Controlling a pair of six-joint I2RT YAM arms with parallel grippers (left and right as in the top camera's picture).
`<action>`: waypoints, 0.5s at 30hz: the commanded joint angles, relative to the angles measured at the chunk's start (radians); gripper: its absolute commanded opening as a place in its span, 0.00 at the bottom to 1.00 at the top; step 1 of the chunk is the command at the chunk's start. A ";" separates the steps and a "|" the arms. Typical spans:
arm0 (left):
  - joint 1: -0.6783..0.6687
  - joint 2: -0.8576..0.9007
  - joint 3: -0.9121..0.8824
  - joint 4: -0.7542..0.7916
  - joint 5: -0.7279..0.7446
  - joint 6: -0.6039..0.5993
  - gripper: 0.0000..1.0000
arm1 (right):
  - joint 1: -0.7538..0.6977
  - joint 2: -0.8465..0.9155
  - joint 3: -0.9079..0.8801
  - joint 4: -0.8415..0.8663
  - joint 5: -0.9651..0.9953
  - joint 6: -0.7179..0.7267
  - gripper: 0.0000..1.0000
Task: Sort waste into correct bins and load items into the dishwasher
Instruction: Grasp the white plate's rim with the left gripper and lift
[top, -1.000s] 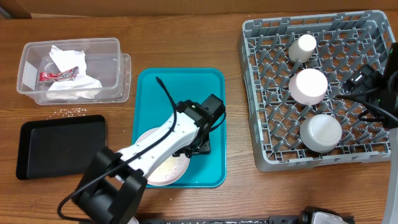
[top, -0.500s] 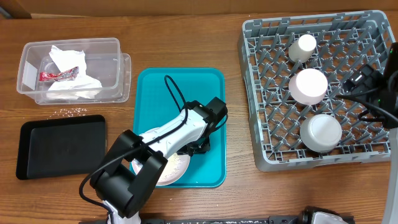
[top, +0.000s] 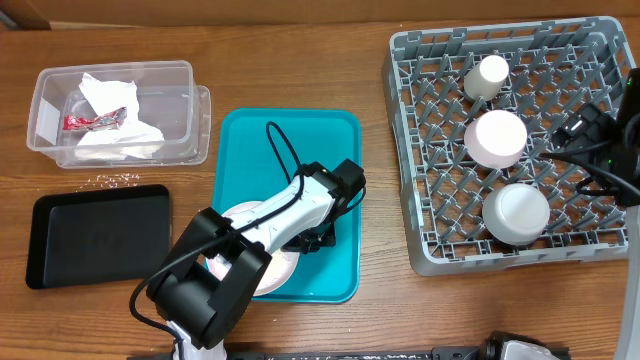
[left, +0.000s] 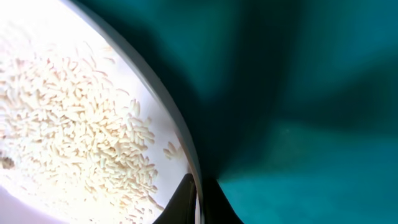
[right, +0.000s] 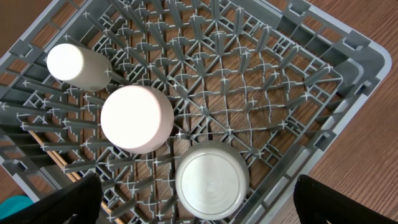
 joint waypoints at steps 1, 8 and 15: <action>0.000 0.013 0.045 -0.032 -0.016 0.010 0.04 | -0.004 0.000 0.020 0.005 0.003 0.001 1.00; 0.000 0.013 0.157 -0.158 -0.028 0.008 0.04 | -0.004 0.000 0.020 0.005 0.003 0.001 1.00; 0.006 0.013 0.328 -0.349 -0.118 0.008 0.04 | -0.004 0.000 0.020 0.005 0.003 0.001 1.00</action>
